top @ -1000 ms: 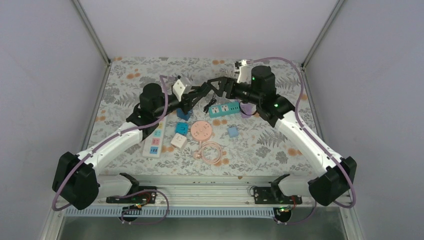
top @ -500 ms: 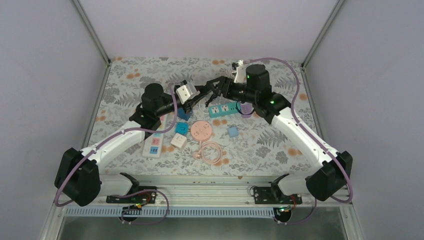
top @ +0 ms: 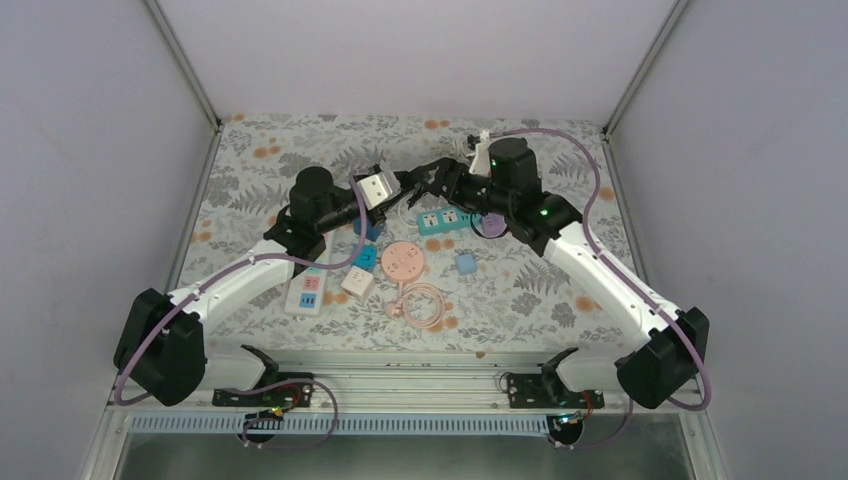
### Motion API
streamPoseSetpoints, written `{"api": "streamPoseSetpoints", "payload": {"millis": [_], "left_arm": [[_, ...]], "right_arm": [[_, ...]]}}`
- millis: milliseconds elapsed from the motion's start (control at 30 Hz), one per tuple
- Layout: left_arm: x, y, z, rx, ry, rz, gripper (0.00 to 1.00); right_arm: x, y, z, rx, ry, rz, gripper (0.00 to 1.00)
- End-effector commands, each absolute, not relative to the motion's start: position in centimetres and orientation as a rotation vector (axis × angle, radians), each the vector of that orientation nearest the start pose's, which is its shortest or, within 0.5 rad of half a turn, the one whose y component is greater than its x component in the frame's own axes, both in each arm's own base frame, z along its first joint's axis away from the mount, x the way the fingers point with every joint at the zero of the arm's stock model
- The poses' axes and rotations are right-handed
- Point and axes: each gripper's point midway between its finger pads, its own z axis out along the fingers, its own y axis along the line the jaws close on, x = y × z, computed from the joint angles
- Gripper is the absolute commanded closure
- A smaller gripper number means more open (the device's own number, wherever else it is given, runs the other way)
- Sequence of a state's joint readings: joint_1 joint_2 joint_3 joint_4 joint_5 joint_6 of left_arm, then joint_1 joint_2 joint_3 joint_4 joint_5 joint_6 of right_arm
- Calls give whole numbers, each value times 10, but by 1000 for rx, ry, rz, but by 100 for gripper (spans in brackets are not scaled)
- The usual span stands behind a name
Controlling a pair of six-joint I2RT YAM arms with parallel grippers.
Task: Insert the plug
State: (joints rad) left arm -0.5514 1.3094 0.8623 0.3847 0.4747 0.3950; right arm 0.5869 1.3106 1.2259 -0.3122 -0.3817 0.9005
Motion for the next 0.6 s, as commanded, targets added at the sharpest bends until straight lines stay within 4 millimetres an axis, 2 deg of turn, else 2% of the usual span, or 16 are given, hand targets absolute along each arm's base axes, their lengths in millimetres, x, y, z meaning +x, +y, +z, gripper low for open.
{"api": "streamPoseSetpoints", "payload": {"millis": [0, 33, 133, 200, 267, 400, 567], "left_arm": [[323, -291, 315, 1065, 1188, -448, 82], [322, -291, 316, 1064, 1186, -450, 82], [322, -291, 313, 1066, 1194, -453, 82], [320, -289, 311, 1078, 1192, -466, 83], [316, -289, 306, 1099, 1193, -483, 83], [311, -285, 305, 1105, 1199, -553, 83], [293, -285, 308, 1148, 1158, -640, 83]], "right_arm": [[320, 273, 353, 32, 2070, 1163, 25], [322, 272, 358, -53, 2037, 1106, 26], [318, 275, 367, -451, 1912, 893, 26], [317, 274, 359, -692, 1827, 725, 24], [319, 269, 352, -856, 1739, 584, 23], [306, 273, 345, -1203, 1536, 530, 23], [302, 279, 338, -1455, 1370, 549, 27]]}}
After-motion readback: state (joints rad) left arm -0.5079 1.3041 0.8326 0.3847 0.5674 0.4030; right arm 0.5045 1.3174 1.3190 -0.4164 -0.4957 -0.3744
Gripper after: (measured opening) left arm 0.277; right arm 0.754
